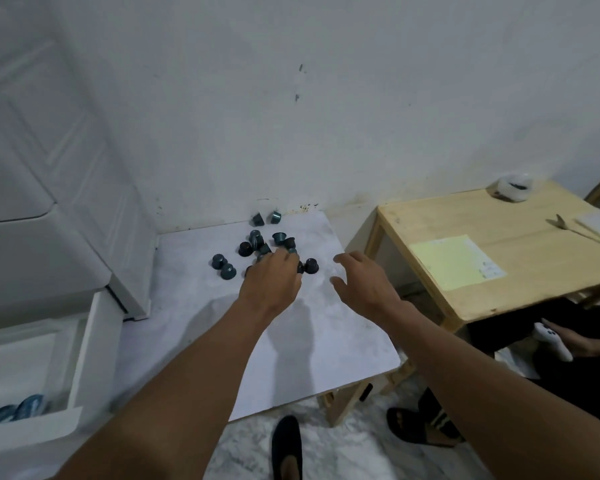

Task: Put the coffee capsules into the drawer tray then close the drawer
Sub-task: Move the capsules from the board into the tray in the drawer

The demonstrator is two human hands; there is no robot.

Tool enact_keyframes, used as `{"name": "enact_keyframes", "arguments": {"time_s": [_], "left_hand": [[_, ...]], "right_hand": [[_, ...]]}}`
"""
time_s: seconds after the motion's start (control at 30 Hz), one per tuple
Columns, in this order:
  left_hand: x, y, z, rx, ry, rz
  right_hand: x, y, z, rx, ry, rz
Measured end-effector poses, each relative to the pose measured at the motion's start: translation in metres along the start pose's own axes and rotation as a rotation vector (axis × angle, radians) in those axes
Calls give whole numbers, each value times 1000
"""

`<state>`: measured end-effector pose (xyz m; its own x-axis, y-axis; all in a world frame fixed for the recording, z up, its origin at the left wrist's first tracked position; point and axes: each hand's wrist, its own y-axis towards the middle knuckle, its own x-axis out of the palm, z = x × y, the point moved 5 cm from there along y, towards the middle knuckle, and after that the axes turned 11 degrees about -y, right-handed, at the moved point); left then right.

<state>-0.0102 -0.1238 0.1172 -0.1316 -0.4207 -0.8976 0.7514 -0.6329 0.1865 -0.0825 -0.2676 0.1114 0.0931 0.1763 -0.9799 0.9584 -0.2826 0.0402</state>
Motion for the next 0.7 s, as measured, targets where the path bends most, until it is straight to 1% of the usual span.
{"name": "enact_keyframes", "arguments": {"time_s": [0.17,0.3,0.5,0.7], "left_hand": [[37,55,-31,-41,-27,-82],[70,94,-55,-91,-72,-181],[111,119,-72,-103,-102,-319],[126,128,-81,-80,-91,-333]], "right_hand": [[35,63,12,-2,10,-87],[64,105,18,21,50,-169],[102,143,21,14,97,-296],[124,159,25,17,106,-372]]}}
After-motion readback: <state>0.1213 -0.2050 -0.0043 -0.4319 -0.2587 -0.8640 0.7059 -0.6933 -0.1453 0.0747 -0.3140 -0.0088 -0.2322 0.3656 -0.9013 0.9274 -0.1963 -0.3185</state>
